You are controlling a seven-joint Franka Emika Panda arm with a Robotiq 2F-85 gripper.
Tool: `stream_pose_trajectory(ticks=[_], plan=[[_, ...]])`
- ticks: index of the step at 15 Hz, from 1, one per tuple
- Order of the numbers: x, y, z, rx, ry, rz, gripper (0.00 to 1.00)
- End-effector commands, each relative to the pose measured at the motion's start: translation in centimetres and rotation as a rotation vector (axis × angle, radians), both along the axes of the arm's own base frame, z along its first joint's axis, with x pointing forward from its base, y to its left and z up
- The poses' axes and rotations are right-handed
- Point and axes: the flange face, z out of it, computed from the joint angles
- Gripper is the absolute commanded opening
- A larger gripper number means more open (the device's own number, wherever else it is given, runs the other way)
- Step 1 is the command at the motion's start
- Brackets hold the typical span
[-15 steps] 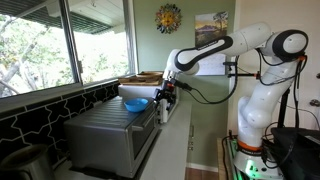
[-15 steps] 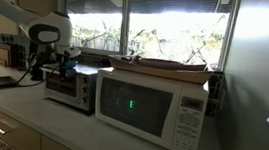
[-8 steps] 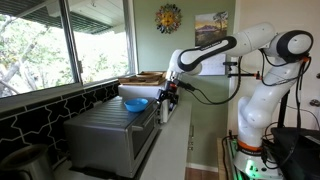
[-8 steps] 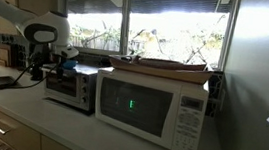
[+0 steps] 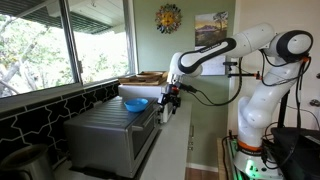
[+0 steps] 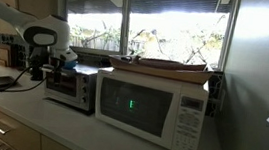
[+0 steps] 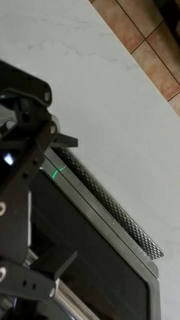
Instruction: Open the microwave door of the microwave on the left and then put the blue bowl inside
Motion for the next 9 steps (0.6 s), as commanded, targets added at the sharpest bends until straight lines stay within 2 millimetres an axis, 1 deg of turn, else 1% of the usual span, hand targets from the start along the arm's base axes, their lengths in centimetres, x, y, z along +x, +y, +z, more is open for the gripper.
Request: stream_pose_trajectory(ticks=[1, 3, 5, 9], plan=[[-0.9, -0.7, 1.3, 0.034, -0.056, 0.005, 1.00], [-1.0, -1.1, 2.1, 0.050, -0.081, -0.007, 1.00], [-0.6, -1.3, 2.5, 0.083, -0.104, -0.036, 1.00], [0.7, -1.0, 1.5, 0.103, -0.108, -0.080, 1.00]])
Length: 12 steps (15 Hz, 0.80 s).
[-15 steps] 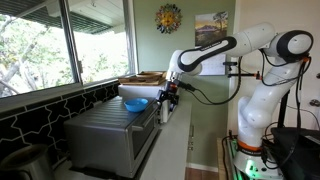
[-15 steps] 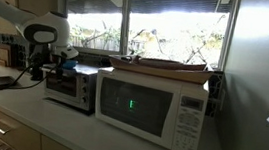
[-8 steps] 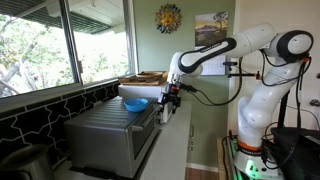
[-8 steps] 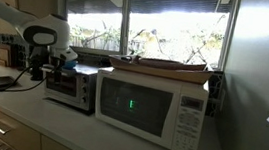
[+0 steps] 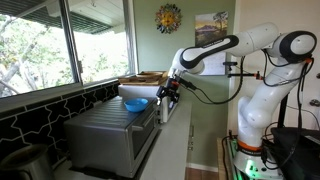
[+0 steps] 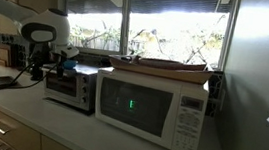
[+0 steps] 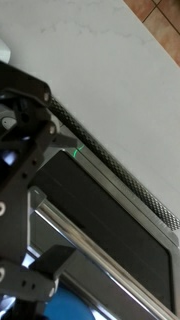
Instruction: Open the microwave door of the microwave on the left and then put the blue bowl inside
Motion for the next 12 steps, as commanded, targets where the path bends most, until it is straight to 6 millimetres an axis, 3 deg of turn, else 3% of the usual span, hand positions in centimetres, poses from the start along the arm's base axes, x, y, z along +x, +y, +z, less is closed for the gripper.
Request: stream_pose_trajectory(ticks=[1, 8, 12], plan=[[1.0, 0.3, -1.3, 0.040, -0.014, -0.038, 1.00], [2.0, 0.5, -3.2, 0.029, 0.033, -0.027, 1.00], [0.9, 0.4, -3.0, 0.013, 0.061, 0.041, 1.00]])
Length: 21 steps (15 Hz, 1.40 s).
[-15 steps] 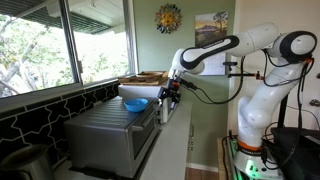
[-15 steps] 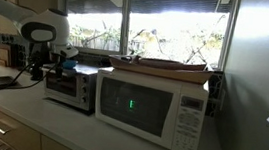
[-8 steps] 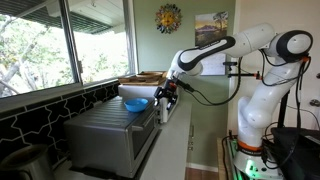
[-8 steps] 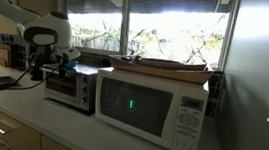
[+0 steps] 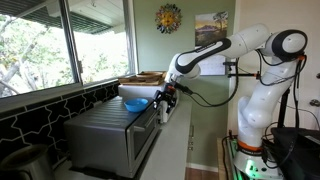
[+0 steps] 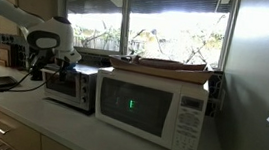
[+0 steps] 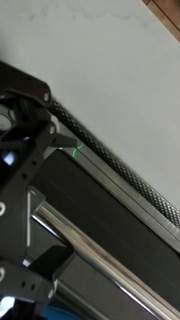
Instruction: Open the microwave door of the microwave on the left and then put the blue bowl inside
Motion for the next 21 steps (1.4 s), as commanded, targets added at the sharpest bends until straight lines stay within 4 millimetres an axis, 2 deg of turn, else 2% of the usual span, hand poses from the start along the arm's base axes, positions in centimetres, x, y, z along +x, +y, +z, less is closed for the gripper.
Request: stream_pose_trajectory(ticks=[1, 4, 6, 9, 14, 18, 19, 21], plan=[[-1.5, -0.1, -0.8, -0.011, 0.055, 0.082, 1.00], [-2.7, -0.4, -1.4, -0.006, 0.090, 0.130, 1.00], [-3.5, -0.8, -2.6, -0.015, 0.117, 0.146, 1.00], [-4.6, -1.2, -4.3, -0.020, 0.123, 0.177, 1.00], [-6.8, -2.6, -5.7, -0.001, 0.102, 0.172, 1.00], [-8.8, -4.2, -8.5, 0.020, 0.134, 0.173, 1.00], [-6.9, -4.9, -7.6, 0.023, 0.140, 0.154, 1.00], [-7.0, -5.4, -7.8, 0.034, 0.132, 0.124, 1.00]])
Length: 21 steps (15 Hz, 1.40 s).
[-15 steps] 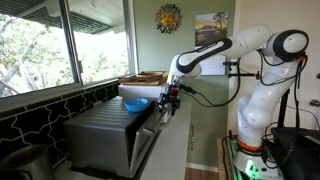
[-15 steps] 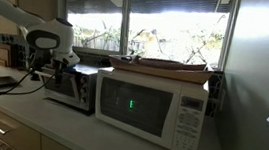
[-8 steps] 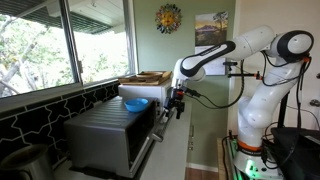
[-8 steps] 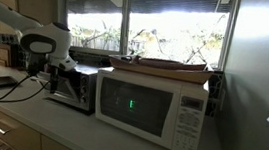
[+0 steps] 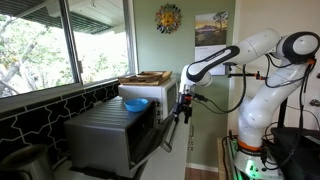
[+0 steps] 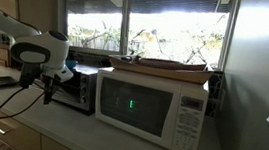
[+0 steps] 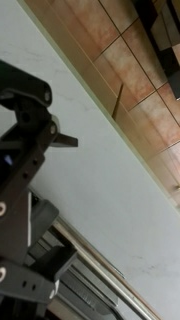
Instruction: Open the microwave door of the microwave on the left and then put the blue bowl inside
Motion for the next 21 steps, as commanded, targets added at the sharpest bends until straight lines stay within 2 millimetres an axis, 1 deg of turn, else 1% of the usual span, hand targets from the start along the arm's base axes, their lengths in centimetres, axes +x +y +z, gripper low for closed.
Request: stream_pose_trajectory(ticks=[1, 3, 7, 13, 15, 16, 21], plan=[[0.4, -1.6, -0.4, 0.012, -0.002, -0.040, 1.00], [0.4, -1.7, -0.6, 0.009, 0.016, -0.041, 1.00], [0.0, -1.8, -1.6, 0.006, 0.080, -0.025, 1.00], [-0.8, -2.5, -3.2, -0.014, 0.186, -0.017, 1.00], [-0.8, -2.6, -3.3, -0.006, 0.186, -0.008, 1.00], [-1.1, -2.6, -3.5, -0.017, 0.222, -0.008, 1.00], [-1.4, -3.4, -3.7, -0.063, 0.247, -0.026, 1.00]])
